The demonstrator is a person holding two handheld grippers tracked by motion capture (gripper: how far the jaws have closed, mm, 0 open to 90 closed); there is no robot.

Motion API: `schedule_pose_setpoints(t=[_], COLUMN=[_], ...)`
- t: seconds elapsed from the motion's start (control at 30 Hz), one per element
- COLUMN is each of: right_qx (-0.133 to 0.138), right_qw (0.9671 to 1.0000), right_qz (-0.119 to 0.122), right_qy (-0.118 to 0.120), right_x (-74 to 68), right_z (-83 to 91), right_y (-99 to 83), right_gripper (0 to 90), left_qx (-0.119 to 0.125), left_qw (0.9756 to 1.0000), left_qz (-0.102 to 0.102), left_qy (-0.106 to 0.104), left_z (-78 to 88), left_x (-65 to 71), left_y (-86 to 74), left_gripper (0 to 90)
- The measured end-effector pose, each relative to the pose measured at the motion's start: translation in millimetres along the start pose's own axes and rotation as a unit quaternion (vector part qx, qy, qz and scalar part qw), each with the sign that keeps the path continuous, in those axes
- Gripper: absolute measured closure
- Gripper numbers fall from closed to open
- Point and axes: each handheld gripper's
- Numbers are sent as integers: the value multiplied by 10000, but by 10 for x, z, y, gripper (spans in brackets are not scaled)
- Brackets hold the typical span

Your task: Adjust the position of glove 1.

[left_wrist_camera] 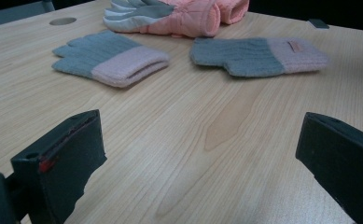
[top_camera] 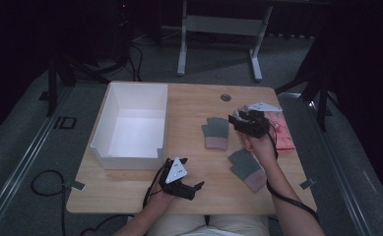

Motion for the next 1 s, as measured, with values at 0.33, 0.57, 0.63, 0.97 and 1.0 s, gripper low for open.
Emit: schedule_pose_setpoints(t=[0.33, 0.57, 0.63, 0.97, 1.0], right_qx=[-604, -1161, -1197, -1555, -1599], right_qw=[9974, 9925, 9921, 9870, 9863], right_qz=[60, 105, 130, 328, 336], right_qy=[381, 374, 362, 255, 225], right_x=[-34, -41, -34, 17, 19], right_z=[-415, -759, -788, -1051, -1071], right_y=[-94, -226, -242, -348, -357], right_gripper=[557, 592, 596, 651, 661], left_qx=[2, 0, -7, -2, -3], left_qw=[10000, 10000, 10000, 10000, 10000], left_qz=[-22, -56, -61, -57, -59], left_qy=[-3, -6, -4, 5, 5], left_z=[-2, -3, -4, -3, -3], left_x=[4, 14, 15, 16, 16], left_y=[1, 1, 1, 1, 1], left_gripper=[8, 8, 8, 8, 9])
Point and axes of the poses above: each handheld gripper's, and its own axes: z roughly backward along the jaws, y roughly out of its top, x roughly to its right, and after that the axes turned 1 degree about x, right-handed
